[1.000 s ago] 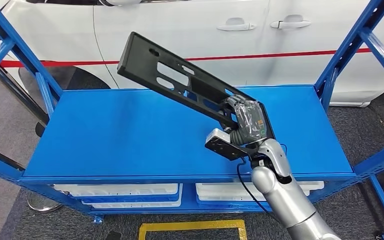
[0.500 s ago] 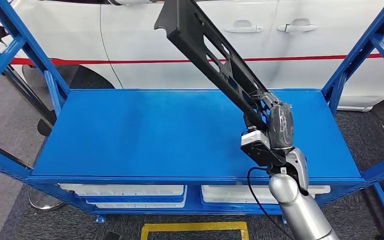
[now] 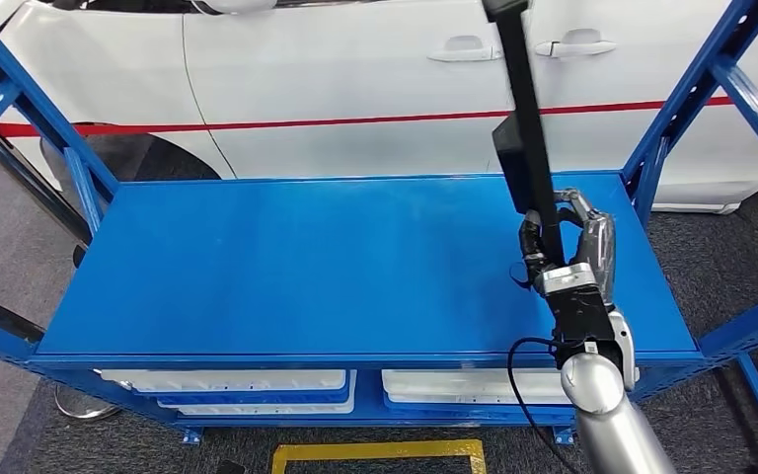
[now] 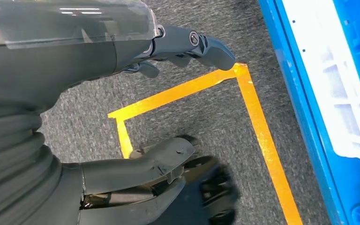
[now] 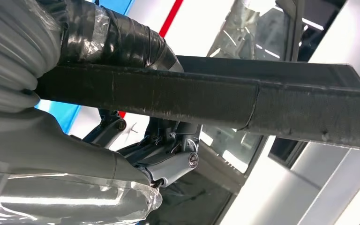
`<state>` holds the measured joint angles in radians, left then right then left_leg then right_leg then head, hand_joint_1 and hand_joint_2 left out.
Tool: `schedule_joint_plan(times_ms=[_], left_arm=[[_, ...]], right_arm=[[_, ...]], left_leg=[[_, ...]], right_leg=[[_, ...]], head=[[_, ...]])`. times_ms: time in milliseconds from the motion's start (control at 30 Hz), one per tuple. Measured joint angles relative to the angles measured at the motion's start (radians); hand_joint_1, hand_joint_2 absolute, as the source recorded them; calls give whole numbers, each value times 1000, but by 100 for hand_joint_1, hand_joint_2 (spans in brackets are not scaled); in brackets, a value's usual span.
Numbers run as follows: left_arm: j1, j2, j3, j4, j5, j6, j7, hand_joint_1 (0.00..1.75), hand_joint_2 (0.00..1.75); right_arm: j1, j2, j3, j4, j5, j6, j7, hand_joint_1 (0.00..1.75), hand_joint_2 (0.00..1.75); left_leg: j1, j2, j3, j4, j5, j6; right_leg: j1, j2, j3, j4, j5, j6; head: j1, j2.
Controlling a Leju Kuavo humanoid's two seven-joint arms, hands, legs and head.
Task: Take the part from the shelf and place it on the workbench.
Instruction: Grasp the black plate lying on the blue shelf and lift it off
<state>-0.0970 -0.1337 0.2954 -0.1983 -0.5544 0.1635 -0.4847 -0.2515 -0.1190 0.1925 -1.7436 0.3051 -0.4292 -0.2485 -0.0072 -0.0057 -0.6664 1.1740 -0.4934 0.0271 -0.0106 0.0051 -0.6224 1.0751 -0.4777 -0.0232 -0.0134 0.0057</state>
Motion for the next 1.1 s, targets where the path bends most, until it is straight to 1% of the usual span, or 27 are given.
schedule_joint_plan(times_ms=[33, 67, 100, 167, 200, 233, 267, 333, 367, 400, 433, 467, 500, 533, 567, 600, 667, 733, 767, 800, 867, 900, 933, 967, 1033, 1067, 1100], left_arm=[[0, 1, 0, 0, 0, 0, -1, 0, 175], [-1, 2, 0, 0, 0, 0, -2, 0, 175], [-1, 4, 1, 0, 0, 1, -2, 0, 175], [0, 5, 1, 0, 0, 3, -1, 0, 175], [0, 5, 2, 0, 0, 6, -1, 0, 175], [0, 5, 2, 0, 0, 8, 0, 0, 175], [-1, 5, 3, 0, -1, 10, 1, 0, 175], [-3, 4, 4, 0, -3, 11, 5, 0, 175], [-4, 4, 4, 0, -4, 11, 8, 0, 175], [-4, 4, 4, 0, -6, 11, 13, 0, 175], [-3, 3, 4, 0, -9, 11, 19, 0, 175], [-3, 2, 4, 0, -13, 12, 24, 0, 175], [-3, 2, 4, 0, -17, 13, 29, 0, 175], [-4, 2, 4, 0, -20, 14, 33, 0, 175], [-5, 3, 4, 0, -21, 15, 34, 0, 175], [-6, 3, 4, 0, -21, 14, 35, 0, 175], [-7, 4, 5, 0, -16, 14, 38, 0, 175], [-7, 3, 6, 0, -12, 15, 54, 0, 175], [-8, 2, 6, 0, -11, 16, 65, 0, 175], [-8, 1, 6, 0, -11, 17, 74, 0, 175], [-8, 0, 7, 0, -10, 18, 81, 0, 175], [-8, 0, 7, 0, -10, 19, 82, 0, 175], [-8, 0, 8, 0, -11, 20, 82, 0, 175], [-8, 0, 8, 0, -11, 22, 82, 0, 175], [-8, 0, 8, 0, -12, 23, 80, 0, 175], [-9, 0, 8, 0, -13, 24, 77, 0, 175], [-9, 0, 8, 0, -15, 24, 74, 0, 175]], right_arm=[[8, 0, -10, -8, -17, 5, -6, 175, 175], [16, 0, -20, -14, -30, 10, -11, 175, 175], [25, 0, -28, -19, -41, 15, -15, 175, 175], [40, 0, -40, -24, -51, 22, -19, 175, 175], [45, 0, -44, -26, -53, 23, -21, 175, 175], [48, 0, -49, -30, -53, 24, -23, 175, 175], [48, 0, -53, -33, -53, 26, -26, 175, 175], [49, 0, -61, -37, -54, 32, -28, 175, 175], [52, 0, -63, -37, -54, 35, -29, 175, 175], [54, 0, -64, -38, -54, 38, -29, 175, 175], [56, 0, -64, -38, -54, 41, -28, 175, 175], [56, 0, -65, -38, -54, 44, -28, 175, 175], [55, 0, -65, -38, -54, 47, -28, 175, 175], [54, 0, -65, -39, -54, 49, -27, 175, 175], [53, 0, -65, -40, -54, 51, -27, 175, 175], [53, 0, -65, -41, -54, 52, -26, 175, 175], [53, 0, -66, -43, -54, 53, -25, 175, 175], [52, 0, -67, -44, -54, 55, -24, 175, 175], [51, 0, -67, -45, -53, 57, -24, 175, 175], [51, 0, -67, -46, -53, 60, -24, 175, 175], [51, 0, -67, -46, -50, 68, -23, 175, 175], [52, 0, -67, -46, -49, 72, -22, 175, 175], [52, 0, -67, -46, -47, 75, -20, 175, 175], [52, 0, -67, -46, -46, 76, -18, 175, 175], [52, 0, -67, -46, -45, 77, -16, 175, 175], [52, 0, -67, -46, -45, 77, -15, 175, 175], [53, 0, -67, -45, -44, 76, -14, 175, 175]], left_leg=[[-8, 1, 30, -63, 23, 13], [-15, 1, 52, -109, 36, 23], [-20, 2, 62, -132, 37, 29], [-22, 1, 71, -150, 43, 36], [-20, 2, 80, -166, 51, 37], [-17, 4, 89, -183, 59, 38], [-13, 5, 98, -199, 67, 38], [-11, 6, 102, -207, 71, 37], [-10, 6, 102, -206, 70, 36], [-9, 6, 101, -202, 68, 34], [-6, 6, 99, -197, 65, 30], [-2, 5, 97, -188, 60, 24], [3, 5, 94, -175, 53, 16], [5, 4, 88, -159, 43, 7], [6, 3, 81, -143, 35, -1], [6, 2, 76, -131, 28, -6], [6, 0, 70, -121, 23, -11], [9, 0, 64, -105, 10, -17], [11, 1, 50, -74, -10, -21], [12, 1, 29, -26, -37, -25], [12, 2, -30, 97, -91, -27], [11, 2, -52, 139, -101, -24], [9, 2, -59, 148, -92, -18], [5, 1, -48, 120, -67, -9], [-9, 1, 9, -7, -1, 14], [-17, 1, 37, -67, 21, 24], [-24, 1, 56, -108, 31, 32]], right_leg=[[0, 0, 2, -2, 0, 1], [-2, 0, 3, -5, 1, 3], [-5, 0, 3, -7, 3, 6], [-8, 0, 6, -15, 6, 14], [-9, -1, 7, -16, 5, 18], [-8, -1, 4, -6, -5, 21], [-8, -1, -8, 24, -26, 24], [-10, -1, -56, 128, -84, 29], [-12, -2, -81, 180, -104, 34], [-15, -2, -96, 208, -108, 39], [-19, -3, -95, 204, -94, 44], [-23, -4, -76, 166, -64, 51], [-27, -5, -48, 108, -35, 58], [-29, -3, -21, 57, -16, 63], [-28, -1, -4, 24, -8, 59], [-26, 2, 2, 12, -11, 53], [-22, 5, -1, 17, -15, 31], [-21, 5, -1, 16, -13, 20], [-21, 5, -1, 16, -12, 17], [-20, 5, -1, 15, -12, 14], [-16, 4, -2, 15, -13, 11], [-12, 3, -1, 15, -14, 10], [-9, 3, -1, 15, -14, 9], [-6, 3, 0, 15, -15, 8], [-4, 3, 3, 12, -15, 7], [-5, 3, 5, 9, -15, 8], [-7, 3, 6, 5, -13, 11]], head=[[0, 0], [0, 0], [0, 0], [0, 0], [0, 0], [0, 0], [0, 0], [1, 0], [1, 0], [0, 0], [0, 0], [0, 0], [0, 0], [1, 0], [1, 0], [1, 0], [0, 0], [0, 0], [0, 0], [0, 0], [0, 0], [0, 0], [0, 0], [0, 0], [0, 0], [0, 0], [0, 0]])
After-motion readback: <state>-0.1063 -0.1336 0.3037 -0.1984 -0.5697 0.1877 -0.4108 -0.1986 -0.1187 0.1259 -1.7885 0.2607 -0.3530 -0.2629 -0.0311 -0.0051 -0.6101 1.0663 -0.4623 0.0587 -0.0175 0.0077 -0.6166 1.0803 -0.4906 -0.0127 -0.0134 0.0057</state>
